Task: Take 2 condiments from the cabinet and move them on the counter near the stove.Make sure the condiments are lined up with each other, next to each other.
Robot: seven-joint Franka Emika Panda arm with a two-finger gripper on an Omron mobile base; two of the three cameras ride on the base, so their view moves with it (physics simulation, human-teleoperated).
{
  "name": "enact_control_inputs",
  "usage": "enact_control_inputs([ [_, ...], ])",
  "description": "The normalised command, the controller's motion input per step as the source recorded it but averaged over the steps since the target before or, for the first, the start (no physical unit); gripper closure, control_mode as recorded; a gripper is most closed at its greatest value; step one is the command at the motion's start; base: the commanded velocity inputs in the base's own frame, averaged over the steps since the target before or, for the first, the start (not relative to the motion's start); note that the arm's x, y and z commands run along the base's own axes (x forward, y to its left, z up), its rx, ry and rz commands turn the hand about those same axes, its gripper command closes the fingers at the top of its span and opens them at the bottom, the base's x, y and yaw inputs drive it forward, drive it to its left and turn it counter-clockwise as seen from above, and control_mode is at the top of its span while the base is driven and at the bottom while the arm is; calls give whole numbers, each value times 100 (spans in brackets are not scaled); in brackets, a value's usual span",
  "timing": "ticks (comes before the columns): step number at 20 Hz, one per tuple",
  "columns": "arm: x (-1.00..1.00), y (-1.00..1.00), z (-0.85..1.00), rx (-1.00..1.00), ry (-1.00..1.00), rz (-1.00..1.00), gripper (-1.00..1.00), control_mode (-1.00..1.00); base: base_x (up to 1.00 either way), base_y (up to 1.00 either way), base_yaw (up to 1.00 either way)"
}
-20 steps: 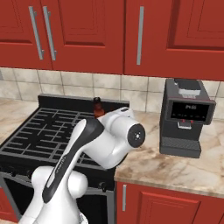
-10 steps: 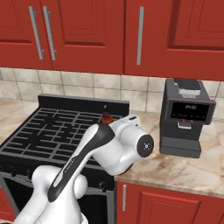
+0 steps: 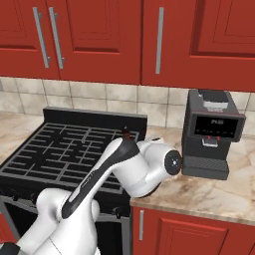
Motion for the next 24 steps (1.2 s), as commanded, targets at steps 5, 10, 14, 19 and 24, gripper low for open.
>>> enact_control_inputs([
  [5, 12, -14, -37, 2, 8, 6, 100, -100, 0, 0, 0],
  [10, 18, -16, -30, 6, 2, 8, 100, -100, 0, 0, 0],
  [14, 18, -20, -24, 3, 0, 9, 100, -100, 0, 0, 0],
  [19, 19, -16, -25, 0, 0, 10, 100, -100, 0, 0, 0],
  [24, 17, -2, -22, 0, 0, 9, 100, -100, 0, 0, 0],
])
